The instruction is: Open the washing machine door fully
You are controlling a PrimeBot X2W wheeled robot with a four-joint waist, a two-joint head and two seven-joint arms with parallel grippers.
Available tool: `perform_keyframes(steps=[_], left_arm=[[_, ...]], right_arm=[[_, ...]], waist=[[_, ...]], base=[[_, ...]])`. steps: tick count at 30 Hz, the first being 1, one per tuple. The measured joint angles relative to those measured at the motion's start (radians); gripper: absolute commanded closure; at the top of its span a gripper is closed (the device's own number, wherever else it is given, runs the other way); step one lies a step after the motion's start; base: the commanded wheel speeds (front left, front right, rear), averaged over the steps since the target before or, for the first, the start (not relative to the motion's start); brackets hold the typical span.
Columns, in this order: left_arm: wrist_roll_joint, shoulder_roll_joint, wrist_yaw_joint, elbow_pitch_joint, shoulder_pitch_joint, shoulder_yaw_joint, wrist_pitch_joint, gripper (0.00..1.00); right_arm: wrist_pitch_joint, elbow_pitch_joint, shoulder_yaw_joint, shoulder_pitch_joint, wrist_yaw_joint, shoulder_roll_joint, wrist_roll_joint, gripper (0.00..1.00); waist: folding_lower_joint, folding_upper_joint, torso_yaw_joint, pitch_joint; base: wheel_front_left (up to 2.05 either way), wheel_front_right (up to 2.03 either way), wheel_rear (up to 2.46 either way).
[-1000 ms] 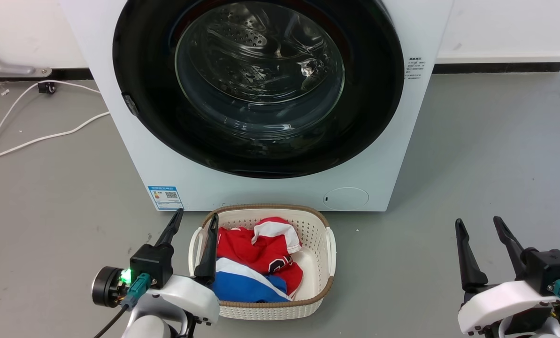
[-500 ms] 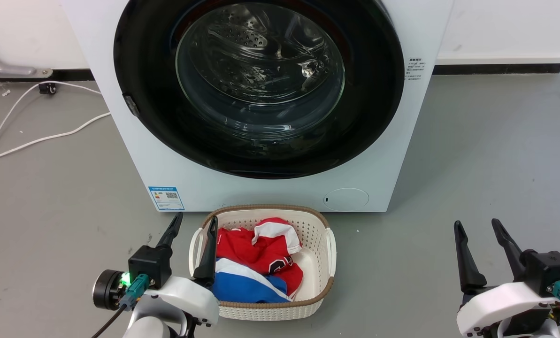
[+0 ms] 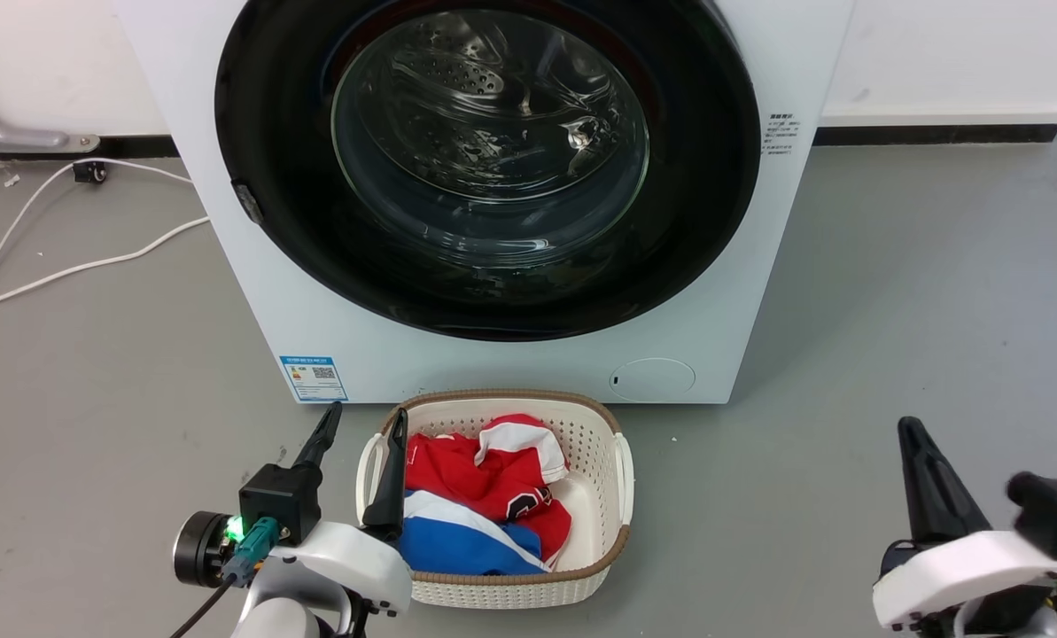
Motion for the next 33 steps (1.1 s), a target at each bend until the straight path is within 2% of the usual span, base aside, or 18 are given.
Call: perform_keyframes(steps=[1, 6, 8, 13, 17, 22, 26, 33], left_arm=[[0.0, -0.001, -0.003, 0.0, 0.0, 0.002, 0.0, 0.0], [0.0, -0.007, -0.004, 0.003, 0.0, 0.009, 0.0, 0.0], [-0.001, -0.008, -0.006, 0.005, 0.0, 0.013, 0.0, 0.0], [0.0, -0.012, -0.007, 0.004, 0.0, 0.015, 0.0, 0.0], [0.0, -0.013, -0.007, 0.001, 0.0, 0.022, 0.0, 0.0], [0.003, -0.015, -0.007, -0.008, -0.003, 0.031, 0.0, 0.0], [0.01, -0.016, -0.006, -0.019, -0.021, 0.032, 0.0, 0.0], [0.017, -0.019, -0.007, -0.05, -0.061, 0.024, -0.002, 0.0]], right_arm=[[0.001, 0.003, -0.006, 0.0, 0.0, 0.0, 0.042, 1.0], [0.037, 0.043, -0.007, -0.002, 0.0, 0.0, 0.545, 1.0], [0.04, 0.044, -0.012, -0.006, 0.0, 0.002, 0.657, 1.0], [0.068, 0.061, -0.044, -0.023, 0.0, 0.001, 1.056, 1.0], [0.104, 0.086, -0.084, -0.056, 0.0, 0.002, 1.299, 1.0], [0.17, 0.158, -0.162, -0.139, 0.0, -0.012, 1.462, 1.0], [0.206, 0.259, -0.191, -0.233, 0.0, -0.08, 1.516, 1.0], [0.287, 0.457, -0.181, -0.457, 0.0, -0.202, 1.591, 1.0]], waist=[[0.0, 0.0, 0.0, 0.0], [0.0, 0.0, 0.0, -0.001], [0.0, 0.0, 0.0, 0.001], [0.0, 0.0, 0.001, 0.005], [0.0, 0.0, 0.0, 0.01], [0.0, 0.0, -0.004, 0.027], [0.0001, 0.0, -0.002, 0.053], [0.0, 0.0, 0.015, 0.121]], base=[[0.0, 0.0, 0.0], [0.0, 0.0, 0.0], [0.0, 0.0, 0.0], [0.0, 0.0, 0.0], [0.0, 0.0, 0.0], [0.0, 0.0, 0.0], [0.0, 0.0, 0.0], [0.0, 0.0, 0.0]])
